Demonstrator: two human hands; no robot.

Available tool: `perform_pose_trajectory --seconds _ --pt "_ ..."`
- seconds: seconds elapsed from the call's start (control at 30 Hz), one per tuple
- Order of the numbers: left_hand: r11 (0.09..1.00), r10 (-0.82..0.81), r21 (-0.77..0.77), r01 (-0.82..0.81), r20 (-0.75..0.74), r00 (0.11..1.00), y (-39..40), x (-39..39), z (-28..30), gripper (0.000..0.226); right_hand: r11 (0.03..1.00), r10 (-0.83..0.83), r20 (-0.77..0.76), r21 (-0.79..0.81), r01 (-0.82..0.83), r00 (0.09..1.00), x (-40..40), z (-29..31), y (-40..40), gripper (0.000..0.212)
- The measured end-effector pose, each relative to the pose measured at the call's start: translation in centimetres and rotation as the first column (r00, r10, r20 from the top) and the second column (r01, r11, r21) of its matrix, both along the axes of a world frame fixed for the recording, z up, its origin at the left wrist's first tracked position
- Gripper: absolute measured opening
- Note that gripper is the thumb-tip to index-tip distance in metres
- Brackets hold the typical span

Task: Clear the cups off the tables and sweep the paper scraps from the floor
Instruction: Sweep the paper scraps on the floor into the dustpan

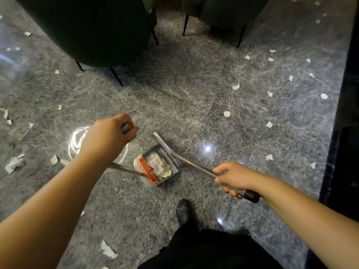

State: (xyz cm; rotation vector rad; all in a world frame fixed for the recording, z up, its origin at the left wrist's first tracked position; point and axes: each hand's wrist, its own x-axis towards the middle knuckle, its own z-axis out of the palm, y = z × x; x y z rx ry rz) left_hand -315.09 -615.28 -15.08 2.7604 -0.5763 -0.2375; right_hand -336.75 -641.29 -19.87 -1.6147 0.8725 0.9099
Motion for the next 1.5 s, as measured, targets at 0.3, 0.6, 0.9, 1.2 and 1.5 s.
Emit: perform_pose_trajectory --seconds 0.3,0.6,0.9,1.2,1.5 --pt "0.995 -0.079 -0.075 0.073 -0.071 0.994 -8.3 -2.0 2.1 0.016 0.977 -0.2 0.061 -0.06 0.204 0.978 -5.0 0.5 -5.6 0.041" --pt "0.958 -0.271 -0.101 0.268 -0.016 0.963 -22.7 -7.1 2.2 0.017 0.898 -0.425 0.066 -0.099 0.429 0.903 -11.3 1.1 -16.8 0.041" --pt "0.899 -0.431 -0.09 0.428 -0.01 0.902 -37.9 -11.8 1.3 0.019 0.759 -0.633 0.047 -0.161 0.631 0.773 -19.8 1.0 -29.3 0.043" --pt "0.819 -0.573 -0.02 0.573 -0.044 0.818 -49.6 -16.0 -0.7 0.022 0.601 -0.772 0.084 -0.226 0.767 0.63 -27.8 -0.5 -37.3 0.016" --pt "0.789 -0.611 0.046 0.613 -0.052 0.79 -56.0 -16.8 -1.0 0.023 0.473 -0.856 0.055 -0.318 0.822 0.514 -32.3 -3.2 -42.3 0.053"
